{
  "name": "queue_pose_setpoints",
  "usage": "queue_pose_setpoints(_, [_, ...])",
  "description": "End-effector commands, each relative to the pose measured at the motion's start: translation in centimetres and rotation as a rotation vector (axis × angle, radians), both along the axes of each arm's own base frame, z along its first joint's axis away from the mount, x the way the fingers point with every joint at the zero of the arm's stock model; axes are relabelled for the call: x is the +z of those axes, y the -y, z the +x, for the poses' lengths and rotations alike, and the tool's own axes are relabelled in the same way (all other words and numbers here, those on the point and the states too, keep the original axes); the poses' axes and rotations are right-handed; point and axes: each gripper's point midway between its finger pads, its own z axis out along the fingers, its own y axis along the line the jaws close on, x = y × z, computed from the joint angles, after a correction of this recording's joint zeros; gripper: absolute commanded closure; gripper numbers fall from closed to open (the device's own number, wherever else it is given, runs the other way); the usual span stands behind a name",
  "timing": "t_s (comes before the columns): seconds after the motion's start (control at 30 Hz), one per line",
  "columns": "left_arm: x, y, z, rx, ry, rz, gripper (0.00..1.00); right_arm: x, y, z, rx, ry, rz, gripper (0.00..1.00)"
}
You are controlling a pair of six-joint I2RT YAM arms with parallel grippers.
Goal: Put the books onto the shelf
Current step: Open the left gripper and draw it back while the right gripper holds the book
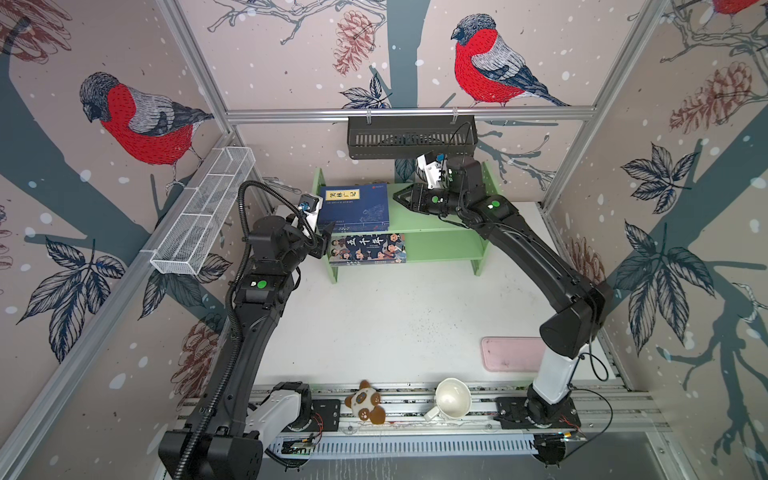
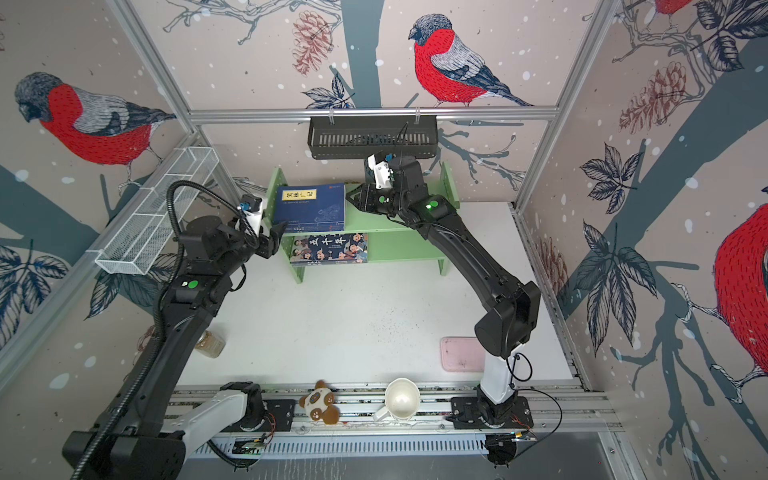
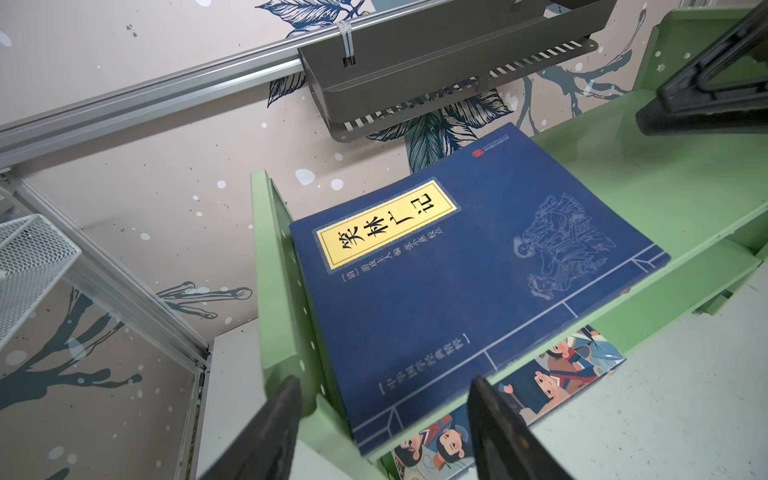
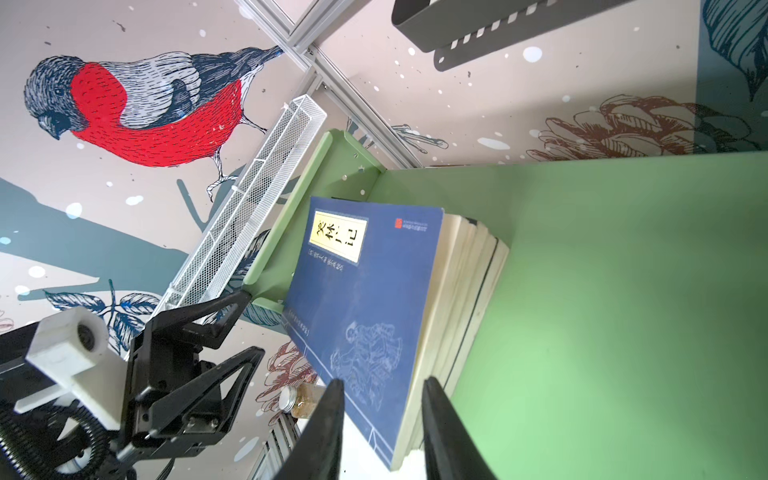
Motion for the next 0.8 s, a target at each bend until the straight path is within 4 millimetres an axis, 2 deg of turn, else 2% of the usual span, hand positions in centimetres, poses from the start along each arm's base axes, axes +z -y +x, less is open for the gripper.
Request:
queue_pose_setpoints(0.0, [1.9, -0.8, -0.4, 0.043, 0.028, 0.002, 0.35, 1.2, 0.1, -0.2, 0.002, 0.046, 0.025, 0.67])
queue_pose_setpoints(0.1, [4.7, -0.6, -1.1, 0.030, 0.061, -0.034, 0.34, 0.9, 0.2, -0.2, 0.002, 0.043, 0.021, 0.67])
queue_pose_setpoints(0.23, [6.3, -1.8, -1.9, 0.096, 0.078, -0.011, 0.30, 1.0, 0.1, -0.5, 0.014, 0.048, 0.032, 0.67])
queue_pose_setpoints(0.37, [4.8, -2.9, -3.0, 0.143, 0.062, 0.054, 0.27, 1.0, -0.4, -0.9, 0.051, 0.054, 0.039, 0.68])
queue_pose_setpoints(0.53, [1.8, -2.6, -4.4, 0.110, 0.042, 0.071, 0.24, 0.8, -0.9, -1.4, 0.080, 0.055, 0.036, 0.69])
queue_pose_setpoints(0.7, [-0.2, -2.9, -3.9, 0.120, 0.040, 0.066, 0.23, 0.5, -0.9, -2.1, 0.092, 0.060, 0.025, 0.70])
queue_pose_setpoints(0.73, [0.1, -3.1, -3.8, 0.129, 0.058, 0.063, 0.22, 0.6, -0.8, -2.3, 0.092, 0.063, 0.026, 0.70])
queue_pose_setpoints(0.77, [-1.2, -3.2, -3.4, 0.132, 0.039, 0.062, 0.22, 0.6, -0.7, -2.4, 0.091, 0.067, 0.029, 0.70])
